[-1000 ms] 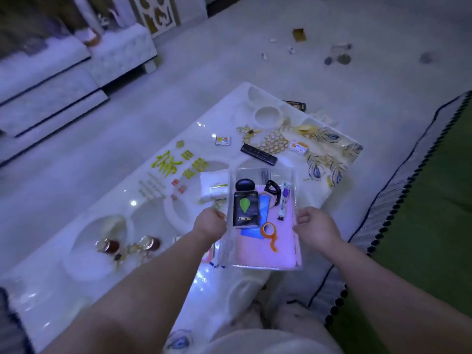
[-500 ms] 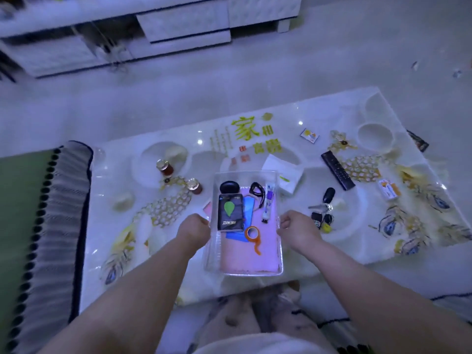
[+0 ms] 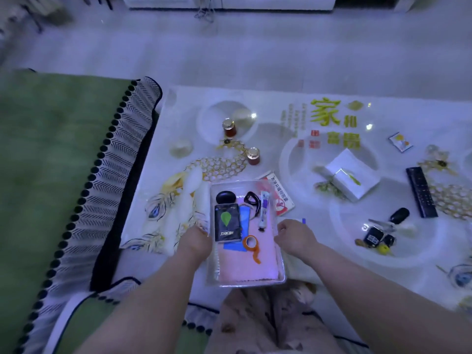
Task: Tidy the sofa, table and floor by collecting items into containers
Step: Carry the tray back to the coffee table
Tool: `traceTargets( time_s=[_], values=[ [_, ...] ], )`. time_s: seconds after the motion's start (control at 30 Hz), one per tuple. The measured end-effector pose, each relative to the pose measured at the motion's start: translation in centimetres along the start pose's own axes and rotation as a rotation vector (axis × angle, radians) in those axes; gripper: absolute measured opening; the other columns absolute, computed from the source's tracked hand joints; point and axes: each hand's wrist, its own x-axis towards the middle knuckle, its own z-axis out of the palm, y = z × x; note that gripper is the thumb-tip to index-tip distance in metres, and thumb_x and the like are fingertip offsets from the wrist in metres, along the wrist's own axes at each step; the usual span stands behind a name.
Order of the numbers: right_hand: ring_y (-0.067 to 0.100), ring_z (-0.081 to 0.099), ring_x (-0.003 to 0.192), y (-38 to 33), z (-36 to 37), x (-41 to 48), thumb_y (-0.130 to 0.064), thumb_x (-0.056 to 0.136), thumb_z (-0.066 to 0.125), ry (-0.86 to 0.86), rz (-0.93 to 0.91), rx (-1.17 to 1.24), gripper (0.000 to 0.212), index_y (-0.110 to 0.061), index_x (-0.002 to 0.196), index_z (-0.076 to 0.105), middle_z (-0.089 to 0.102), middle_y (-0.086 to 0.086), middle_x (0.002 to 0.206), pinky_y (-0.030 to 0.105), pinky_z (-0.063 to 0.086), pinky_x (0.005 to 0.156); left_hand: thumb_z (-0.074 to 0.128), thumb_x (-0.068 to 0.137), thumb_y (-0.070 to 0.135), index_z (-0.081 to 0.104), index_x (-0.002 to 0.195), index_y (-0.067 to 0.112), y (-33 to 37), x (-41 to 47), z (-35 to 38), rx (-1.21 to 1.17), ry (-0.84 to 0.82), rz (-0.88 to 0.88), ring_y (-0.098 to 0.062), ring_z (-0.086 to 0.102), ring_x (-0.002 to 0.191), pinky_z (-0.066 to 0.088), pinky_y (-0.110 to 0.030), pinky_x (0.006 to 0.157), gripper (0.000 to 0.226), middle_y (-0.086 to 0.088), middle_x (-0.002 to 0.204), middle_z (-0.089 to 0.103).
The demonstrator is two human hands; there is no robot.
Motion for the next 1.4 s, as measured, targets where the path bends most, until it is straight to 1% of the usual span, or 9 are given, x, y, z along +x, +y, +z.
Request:
traceTargets(
  time_s=[0.13,0.23,0.33,0.47,0.7,0.83,0.93,1.2,1.4],
  values=[
    [0.028,0.059,0.097,-3.1,2.9,2.5,-0.013,0.082,0.052,-0.030,0.034,0.000,0.005,-0.010,0.079,0.055,0.059,0.008,0.091,0.028,0.040,0.066,0.050,0.083,-0.002,0.041,0.057,0.015,-2.7,3.1,-1.2,0.029,-0.006,-0.019,-0.027,0.055,0.080,0.053,-0.036,0.080,0.031,-0.017,0.083,0.057],
    [0.028,0.057,0.110,-4.5,4.6,4.2,-0.013,0.085,0.052,-0.019,0.071,0.035,0.031,-0.005,0.114,0.059,0.062,0.011,0.117,0.032,0.046,0.088,0.049,0.083,0.000,0.043,0.058,0.014,-4.1,5.7,-1.5,0.040,-0.031,-0.022,-0.029,0.060,0.077,0.055,-0.037,0.077,0.029,-0.014,0.076,0.058],
    [0.027,0.053,0.117,-5.4,5.6,5.6,-0.013,0.087,0.052,0.001,0.101,0.065,0.040,-0.009,0.127,0.052,0.058,0.010,0.127,0.032,0.042,0.095,0.049,0.082,-0.002,0.045,0.062,0.013,-4.7,7.8,-1.3,0.070,-0.069,-0.025,-0.028,0.062,0.074,0.055,-0.037,0.072,0.025,-0.006,0.064,0.053],
    [0.028,0.056,0.111,-5.6,6.0,6.5,-0.012,0.088,0.052,0.034,0.122,0.105,0.036,-0.009,0.124,0.052,0.060,0.011,0.121,0.032,0.044,0.089,0.051,0.087,0.009,0.051,0.088,0.008,-4.4,8.9,-0.4,0.063,-0.096,0.000,-0.027,0.055,0.079,0.043,-0.029,0.065,0.001,-0.008,0.083,0.058],
    [0.027,0.051,0.121,-4.8,4.7,7.7,-0.012,0.089,0.054,0.004,0.182,0.174,0.045,-0.011,0.134,0.048,0.055,0.010,0.132,0.038,0.042,0.102,0.045,0.091,0.005,0.059,0.110,0.000,-3.2,9.6,-0.3,0.224,-0.223,-0.019,-0.029,0.057,0.094,0.048,-0.032,0.081,0.024,-0.018,0.117,0.063],
    [0.029,0.053,0.117,-3.3,2.6,8.5,-0.010,0.088,0.054,0.069,0.166,0.239,0.038,-0.012,0.127,0.054,0.058,0.010,0.128,0.037,0.045,0.100,0.047,0.089,0.006,0.055,0.098,0.004,-0.8,9.4,-0.9,0.276,-0.146,-0.016,-0.034,0.059,0.107,0.045,-0.032,0.080,0.013,-0.019,0.116,0.063],
    [0.029,0.057,0.114,-1.3,0.5,9.1,-0.008,0.085,0.053,0.124,0.179,0.250,0.038,-0.016,0.122,0.058,0.059,0.008,0.127,0.031,0.047,0.092,0.046,0.089,0.004,0.058,0.109,0.001,1.9,9.0,-0.5,0.216,-0.064,0.004,-0.034,0.059,0.107,0.046,-0.033,0.081,0.024,-0.018,0.113,0.063],
    [0.024,0.050,0.123,7.5,-7.2,8.8,-0.006,0.087,0.048,0.167,0.147,0.191,0.043,-0.014,0.129,0.053,0.056,0.006,0.131,0.033,0.040,0.101,0.051,0.085,0.002,0.054,0.073,0.021,12.2,6.3,7.9,-0.057,-0.215,0.126,-0.035,0.065,0.103,0.054,-0.046,0.091,0.022,-0.020,0.107,0.068],
    [0.031,0.045,0.124,13.5,-12.0,10.7,-0.007,0.084,0.052,0.299,0.166,0.053,0.049,-0.014,0.132,0.048,0.050,0.012,0.133,0.040,0.042,0.099,0.054,0.085,0.009,0.057,0.079,0.021,18.9,3.7,13.3,-0.049,-0.230,0.204,-0.031,0.066,0.099,0.052,-0.034,0.079,0.014,-0.012,0.104,0.069]
  ],
)
